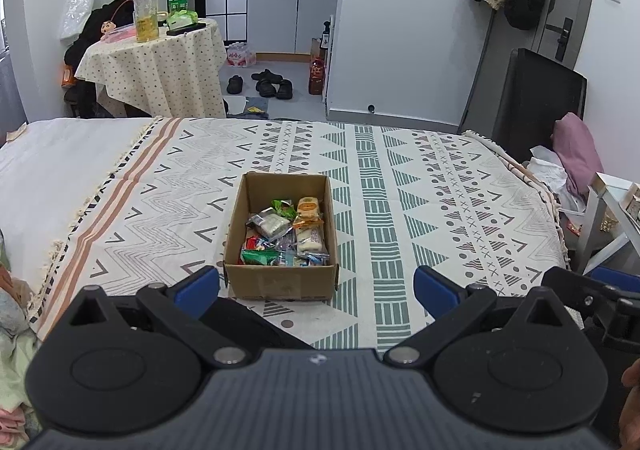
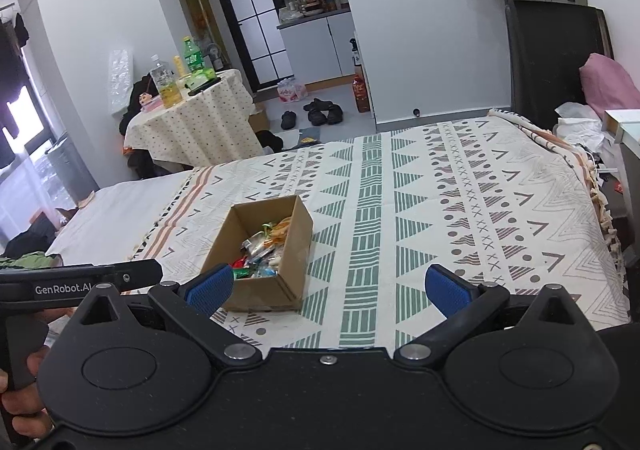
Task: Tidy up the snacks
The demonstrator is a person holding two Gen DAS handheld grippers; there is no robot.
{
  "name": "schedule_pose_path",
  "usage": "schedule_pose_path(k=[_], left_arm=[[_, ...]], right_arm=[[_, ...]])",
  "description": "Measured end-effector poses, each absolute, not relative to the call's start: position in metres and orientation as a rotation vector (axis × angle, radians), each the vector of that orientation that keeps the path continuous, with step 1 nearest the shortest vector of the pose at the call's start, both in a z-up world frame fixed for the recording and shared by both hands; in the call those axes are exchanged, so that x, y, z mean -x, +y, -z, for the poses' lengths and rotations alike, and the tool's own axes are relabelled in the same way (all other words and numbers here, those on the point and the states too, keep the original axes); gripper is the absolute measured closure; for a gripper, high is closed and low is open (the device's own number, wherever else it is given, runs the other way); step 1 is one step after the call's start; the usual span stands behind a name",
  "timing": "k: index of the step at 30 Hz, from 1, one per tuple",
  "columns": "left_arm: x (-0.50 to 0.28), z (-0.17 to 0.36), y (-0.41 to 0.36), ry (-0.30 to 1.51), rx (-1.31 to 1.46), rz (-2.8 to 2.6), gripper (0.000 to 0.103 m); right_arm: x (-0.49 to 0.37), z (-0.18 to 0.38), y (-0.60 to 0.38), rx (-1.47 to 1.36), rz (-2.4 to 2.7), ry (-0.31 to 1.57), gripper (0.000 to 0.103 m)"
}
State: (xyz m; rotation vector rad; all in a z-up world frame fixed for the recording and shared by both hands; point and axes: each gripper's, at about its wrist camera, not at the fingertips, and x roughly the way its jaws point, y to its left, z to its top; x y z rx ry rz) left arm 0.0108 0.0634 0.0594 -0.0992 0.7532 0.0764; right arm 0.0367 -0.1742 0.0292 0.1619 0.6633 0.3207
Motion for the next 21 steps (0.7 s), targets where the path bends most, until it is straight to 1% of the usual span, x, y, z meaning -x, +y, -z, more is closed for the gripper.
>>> schedule_pose_path(k=[21], left_arm=[[-0.0066,-0.06,0.0734,0.753,0.103,-0.086,0.0]], right_arm=[[-0.0318,-0.0255,-0.1696,-0.145,-0.336,0.663,0.0]])
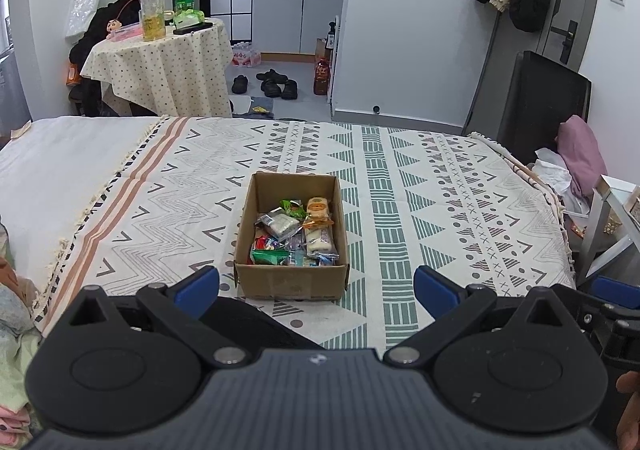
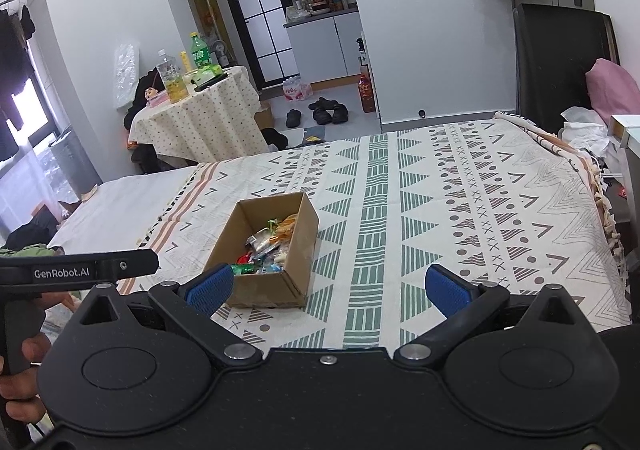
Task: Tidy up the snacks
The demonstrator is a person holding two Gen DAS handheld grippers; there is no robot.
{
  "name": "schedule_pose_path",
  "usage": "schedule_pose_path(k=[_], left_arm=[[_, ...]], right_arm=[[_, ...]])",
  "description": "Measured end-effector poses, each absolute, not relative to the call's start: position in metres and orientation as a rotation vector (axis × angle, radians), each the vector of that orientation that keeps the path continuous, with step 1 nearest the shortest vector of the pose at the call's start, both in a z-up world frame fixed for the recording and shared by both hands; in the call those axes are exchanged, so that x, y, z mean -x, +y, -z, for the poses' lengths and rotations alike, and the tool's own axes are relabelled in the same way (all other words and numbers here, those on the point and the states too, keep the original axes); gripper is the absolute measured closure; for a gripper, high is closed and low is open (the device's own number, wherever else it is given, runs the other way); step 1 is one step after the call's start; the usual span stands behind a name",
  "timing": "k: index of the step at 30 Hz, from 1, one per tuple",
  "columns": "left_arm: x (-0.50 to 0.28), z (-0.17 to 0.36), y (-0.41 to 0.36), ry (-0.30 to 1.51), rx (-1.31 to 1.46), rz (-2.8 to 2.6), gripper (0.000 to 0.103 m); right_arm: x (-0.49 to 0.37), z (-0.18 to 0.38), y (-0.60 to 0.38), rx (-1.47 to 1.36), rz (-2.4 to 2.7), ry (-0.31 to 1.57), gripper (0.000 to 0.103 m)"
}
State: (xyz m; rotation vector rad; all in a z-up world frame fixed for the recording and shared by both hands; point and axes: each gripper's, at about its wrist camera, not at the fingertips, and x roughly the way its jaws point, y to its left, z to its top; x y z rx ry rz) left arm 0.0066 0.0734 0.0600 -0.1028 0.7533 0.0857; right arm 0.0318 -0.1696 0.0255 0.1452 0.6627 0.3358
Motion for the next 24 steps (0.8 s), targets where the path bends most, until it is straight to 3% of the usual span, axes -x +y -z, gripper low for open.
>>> schedule_pose_path(k=[24], left_arm=[[-0.0069,-0.0598,0.0699,0.758,0.09,-0.07,0.0]], right_arm=[[-0.0306,-0.0273,-0.1737,-0.155,-0.322,0.663,0.0]])
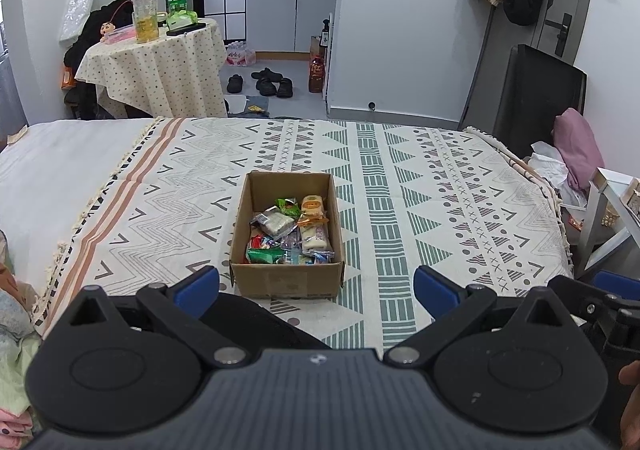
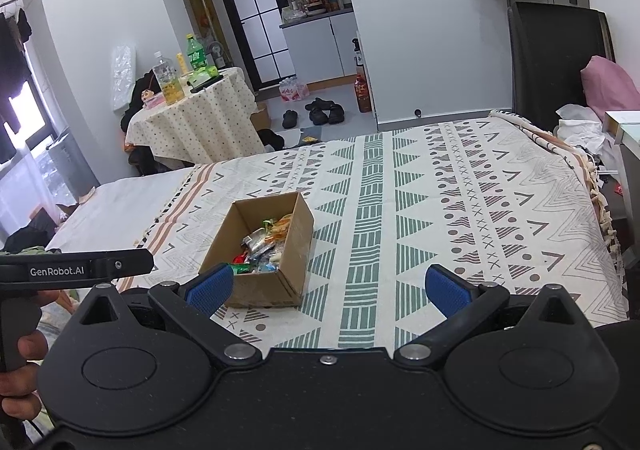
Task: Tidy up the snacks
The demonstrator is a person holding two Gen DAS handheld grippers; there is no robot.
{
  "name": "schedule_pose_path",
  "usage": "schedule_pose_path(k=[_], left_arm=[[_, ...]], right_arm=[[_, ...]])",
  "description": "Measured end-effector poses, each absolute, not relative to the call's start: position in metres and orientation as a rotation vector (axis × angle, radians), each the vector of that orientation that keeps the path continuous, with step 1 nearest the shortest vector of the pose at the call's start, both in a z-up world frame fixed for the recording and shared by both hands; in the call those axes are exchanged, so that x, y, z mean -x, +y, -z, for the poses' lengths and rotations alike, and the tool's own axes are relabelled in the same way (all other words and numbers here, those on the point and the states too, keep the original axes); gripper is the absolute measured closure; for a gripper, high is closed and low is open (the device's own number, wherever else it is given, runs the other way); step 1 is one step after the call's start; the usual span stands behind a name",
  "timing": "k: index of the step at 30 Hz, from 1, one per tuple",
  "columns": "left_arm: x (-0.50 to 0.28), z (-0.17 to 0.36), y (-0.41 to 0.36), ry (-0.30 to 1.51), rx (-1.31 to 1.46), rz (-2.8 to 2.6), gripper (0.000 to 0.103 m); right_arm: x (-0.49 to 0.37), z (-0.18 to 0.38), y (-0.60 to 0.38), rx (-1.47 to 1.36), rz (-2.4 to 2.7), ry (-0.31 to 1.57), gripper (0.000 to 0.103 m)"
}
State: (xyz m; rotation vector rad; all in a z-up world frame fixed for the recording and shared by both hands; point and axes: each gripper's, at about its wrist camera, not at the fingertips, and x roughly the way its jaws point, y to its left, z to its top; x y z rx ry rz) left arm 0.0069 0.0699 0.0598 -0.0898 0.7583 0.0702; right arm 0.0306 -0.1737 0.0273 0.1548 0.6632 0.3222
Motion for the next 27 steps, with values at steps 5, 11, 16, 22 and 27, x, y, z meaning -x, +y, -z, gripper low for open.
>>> schedule_pose_path(k=[5,11,16,22,27], left_arm=[[-0.0067,-0.0596,0.0696,0.76,0.09,-0.069,0.0],[-0.0064,-0.0592,0.0691,0.761,0.089,-0.07,0.0],[-0.0066,-0.0594,0.0692,0.761,0.089,-0.07,0.0],[-0.0058,-0.0582,0.0684,0.764,0.088,-0.069,0.0],[-0.0046,-0.0548,0.0688,0.77,0.089,-0.065,0.0]], right_arm=[[-0.0309,-0.0276,-0.1741,-0.155,-0.321,0.663,0.0],[-0.0319,-0.0271,-0.1763,-0.155,-0.317,0.666,0.0],[-0.0319,-0.0274,-0.1758,-0.155,-0.316,0.666,0.0],[-0.0321,-0.0271,-0.1759,-0.153,-0.316,0.667,0.0],[-0.0322,-0.0275,-0.1751,-0.151,-0.314,0.667,0.0]])
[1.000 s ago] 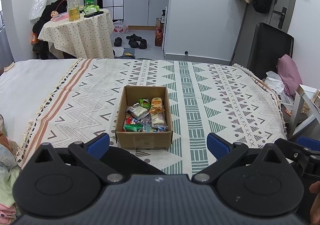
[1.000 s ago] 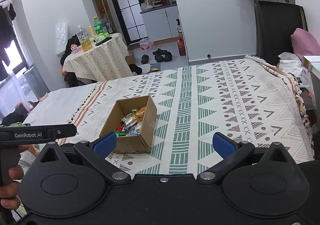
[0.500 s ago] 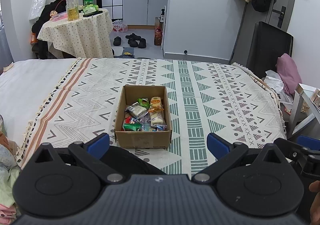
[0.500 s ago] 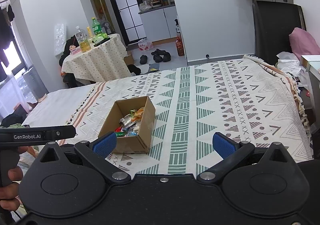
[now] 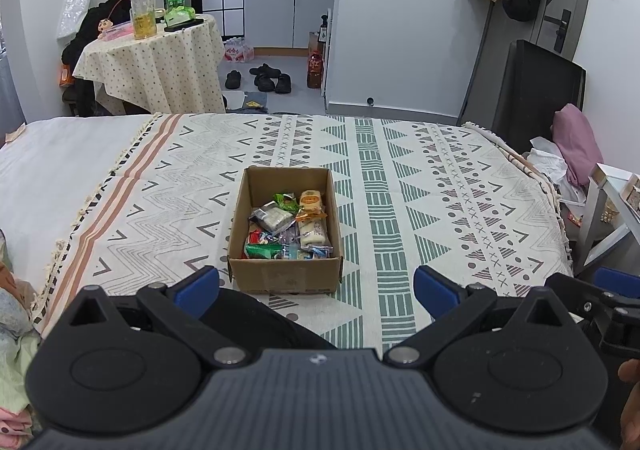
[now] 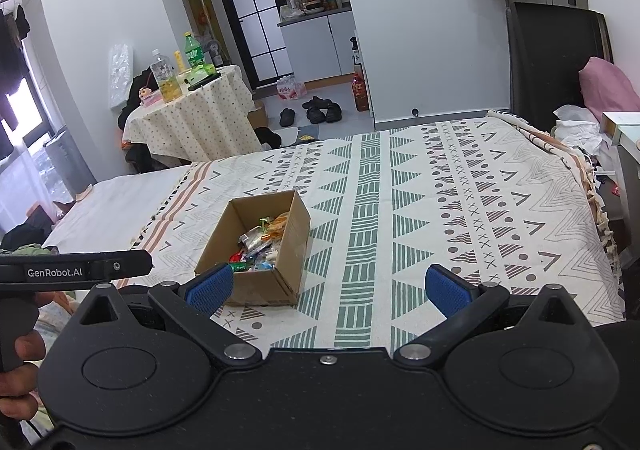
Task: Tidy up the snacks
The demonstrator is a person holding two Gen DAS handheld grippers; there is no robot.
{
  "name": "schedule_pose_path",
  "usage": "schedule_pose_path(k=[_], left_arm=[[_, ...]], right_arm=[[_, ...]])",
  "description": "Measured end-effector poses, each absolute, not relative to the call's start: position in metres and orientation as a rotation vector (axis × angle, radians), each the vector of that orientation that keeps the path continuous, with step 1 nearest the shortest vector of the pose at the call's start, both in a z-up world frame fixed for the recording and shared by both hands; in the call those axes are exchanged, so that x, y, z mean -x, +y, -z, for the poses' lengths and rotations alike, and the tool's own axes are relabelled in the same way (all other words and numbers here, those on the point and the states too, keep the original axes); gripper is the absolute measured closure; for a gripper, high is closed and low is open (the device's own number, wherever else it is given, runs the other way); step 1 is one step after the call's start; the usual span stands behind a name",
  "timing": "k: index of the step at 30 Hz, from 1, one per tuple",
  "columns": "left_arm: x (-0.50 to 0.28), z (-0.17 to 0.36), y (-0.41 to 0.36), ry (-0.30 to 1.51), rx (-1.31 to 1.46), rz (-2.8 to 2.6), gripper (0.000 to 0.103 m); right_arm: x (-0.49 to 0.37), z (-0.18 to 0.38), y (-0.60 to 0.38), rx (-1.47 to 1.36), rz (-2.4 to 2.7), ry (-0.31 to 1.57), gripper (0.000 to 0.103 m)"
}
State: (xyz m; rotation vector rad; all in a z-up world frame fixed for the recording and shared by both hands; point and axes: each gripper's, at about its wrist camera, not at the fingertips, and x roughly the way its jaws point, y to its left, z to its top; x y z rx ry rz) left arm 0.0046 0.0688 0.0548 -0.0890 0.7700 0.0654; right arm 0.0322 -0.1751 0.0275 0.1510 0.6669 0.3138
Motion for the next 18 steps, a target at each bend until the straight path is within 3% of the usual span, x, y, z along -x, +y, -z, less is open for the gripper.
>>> schedule_pose_path(k=[18], left_arm=[[-0.0058,-0.0534,0.0708,0.775,0.085,-0.057,0.0]], right_arm=[[-0.0329,-0.0212,-0.1747,-0.131,-0.31,0.684,0.0]])
